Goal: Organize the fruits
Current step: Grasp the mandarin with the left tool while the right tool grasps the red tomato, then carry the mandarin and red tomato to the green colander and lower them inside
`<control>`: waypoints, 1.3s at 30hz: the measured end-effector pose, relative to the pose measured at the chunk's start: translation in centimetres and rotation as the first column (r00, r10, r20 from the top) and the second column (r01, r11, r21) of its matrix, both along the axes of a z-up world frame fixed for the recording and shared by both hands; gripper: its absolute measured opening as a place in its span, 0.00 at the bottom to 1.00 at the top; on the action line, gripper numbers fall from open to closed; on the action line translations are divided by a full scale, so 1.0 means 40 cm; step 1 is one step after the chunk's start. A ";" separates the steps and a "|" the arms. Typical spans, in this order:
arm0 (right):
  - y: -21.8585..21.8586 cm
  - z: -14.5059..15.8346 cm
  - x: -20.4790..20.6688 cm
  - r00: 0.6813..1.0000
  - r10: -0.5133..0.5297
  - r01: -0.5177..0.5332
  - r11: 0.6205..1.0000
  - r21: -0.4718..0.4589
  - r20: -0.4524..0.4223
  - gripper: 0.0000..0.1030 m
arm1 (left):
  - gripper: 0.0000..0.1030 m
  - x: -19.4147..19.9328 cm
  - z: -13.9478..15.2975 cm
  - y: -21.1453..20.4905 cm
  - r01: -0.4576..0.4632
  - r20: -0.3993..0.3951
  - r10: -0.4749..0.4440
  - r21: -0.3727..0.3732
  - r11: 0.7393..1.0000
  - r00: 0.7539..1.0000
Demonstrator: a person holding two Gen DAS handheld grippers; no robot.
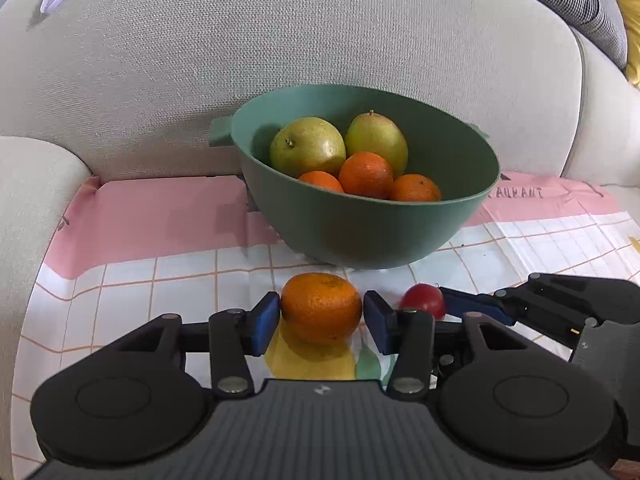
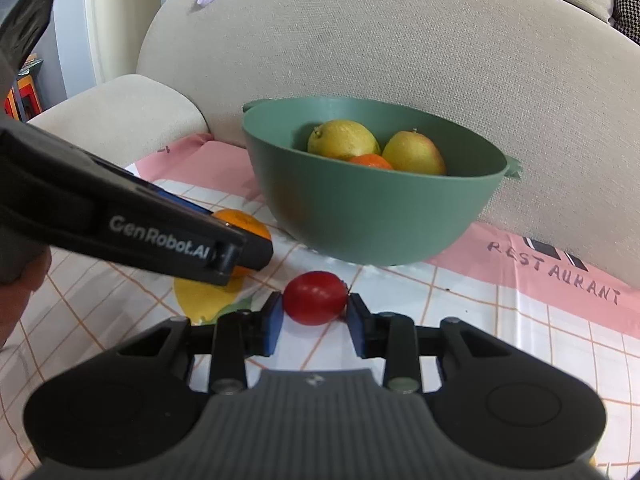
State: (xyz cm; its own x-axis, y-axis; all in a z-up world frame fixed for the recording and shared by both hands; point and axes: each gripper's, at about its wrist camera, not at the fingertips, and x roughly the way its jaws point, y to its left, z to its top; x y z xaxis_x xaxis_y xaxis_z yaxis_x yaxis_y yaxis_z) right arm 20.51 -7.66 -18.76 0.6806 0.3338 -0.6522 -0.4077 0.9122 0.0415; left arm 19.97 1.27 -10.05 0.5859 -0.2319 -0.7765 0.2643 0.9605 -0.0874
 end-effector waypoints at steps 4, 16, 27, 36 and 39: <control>0.005 -0.002 0.008 1.000 0.004 -0.004 1.000 -0.001 0.001 0.31 | 0.50 0.004 0.002 0.000 0.003 -0.008 -0.003 -0.007 1.000 1.000; 0.015 -0.013 0.030 1.000 0.016 -0.016 1.000 0.014 0.020 0.31 | 0.49 -0.007 0.006 0.017 -0.060 -0.023 0.059 -0.050 0.997 0.998; 0.041 -0.010 0.051 0.999 0.036 -0.036 0.999 -0.010 0.035 0.33 | 0.49 -0.024 0.027 0.042 -0.106 -0.030 0.104 -0.077 0.991 0.994; 0.037 0.019 0.021 0.998 0.051 -0.051 0.999 -0.014 0.043 0.32 | 0.49 -0.045 0.056 0.043 -0.127 -0.013 0.127 -0.078 0.989 0.992; 0.023 0.037 -0.008 0.996 0.065 -0.064 0.998 -0.018 0.055 0.32 | 0.49 -0.053 0.077 0.033 -0.143 -0.009 0.143 -0.068 0.987 0.990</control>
State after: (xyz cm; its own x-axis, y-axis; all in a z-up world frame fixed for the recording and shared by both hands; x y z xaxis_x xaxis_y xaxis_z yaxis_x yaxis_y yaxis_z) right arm 20.20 -6.74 -17.28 0.6933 0.3676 -0.6199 -0.4666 0.8845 0.0027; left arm 17.83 2.59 -6.98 0.6137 -0.1982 -0.7643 0.1242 0.9802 -0.1545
